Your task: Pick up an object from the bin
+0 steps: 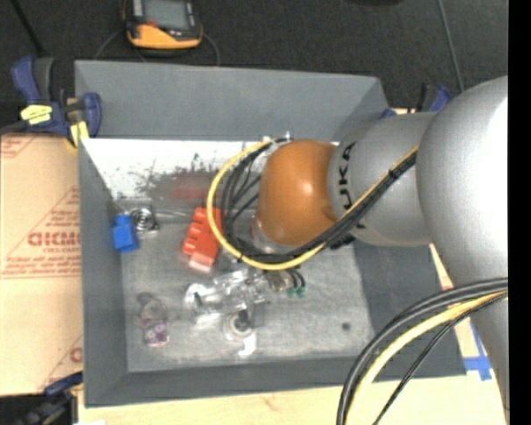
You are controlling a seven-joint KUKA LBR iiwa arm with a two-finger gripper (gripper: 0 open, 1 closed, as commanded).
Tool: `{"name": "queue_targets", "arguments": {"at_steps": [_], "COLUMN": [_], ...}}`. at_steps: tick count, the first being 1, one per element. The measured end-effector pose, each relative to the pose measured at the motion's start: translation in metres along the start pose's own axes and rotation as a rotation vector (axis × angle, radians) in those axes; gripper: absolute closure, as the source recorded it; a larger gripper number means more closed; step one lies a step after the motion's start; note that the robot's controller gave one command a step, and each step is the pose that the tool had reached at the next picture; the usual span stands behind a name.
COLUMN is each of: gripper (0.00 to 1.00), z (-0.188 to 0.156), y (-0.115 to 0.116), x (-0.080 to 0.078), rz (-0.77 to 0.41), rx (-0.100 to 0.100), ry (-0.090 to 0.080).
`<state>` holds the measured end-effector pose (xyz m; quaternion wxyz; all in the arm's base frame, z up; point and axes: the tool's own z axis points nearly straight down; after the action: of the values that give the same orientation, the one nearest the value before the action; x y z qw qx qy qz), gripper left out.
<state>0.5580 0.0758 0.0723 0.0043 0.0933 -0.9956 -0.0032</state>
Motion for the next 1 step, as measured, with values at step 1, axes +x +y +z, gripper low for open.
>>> {"name": "queue_targets", "arguments": {"at_steps": [1], "gripper": [0.00], "z": [-0.0004], "y": [-0.0005], "x": [-0.0003], "rz": [0.010], "rx": [-0.002], "ry": [-0.001]}}
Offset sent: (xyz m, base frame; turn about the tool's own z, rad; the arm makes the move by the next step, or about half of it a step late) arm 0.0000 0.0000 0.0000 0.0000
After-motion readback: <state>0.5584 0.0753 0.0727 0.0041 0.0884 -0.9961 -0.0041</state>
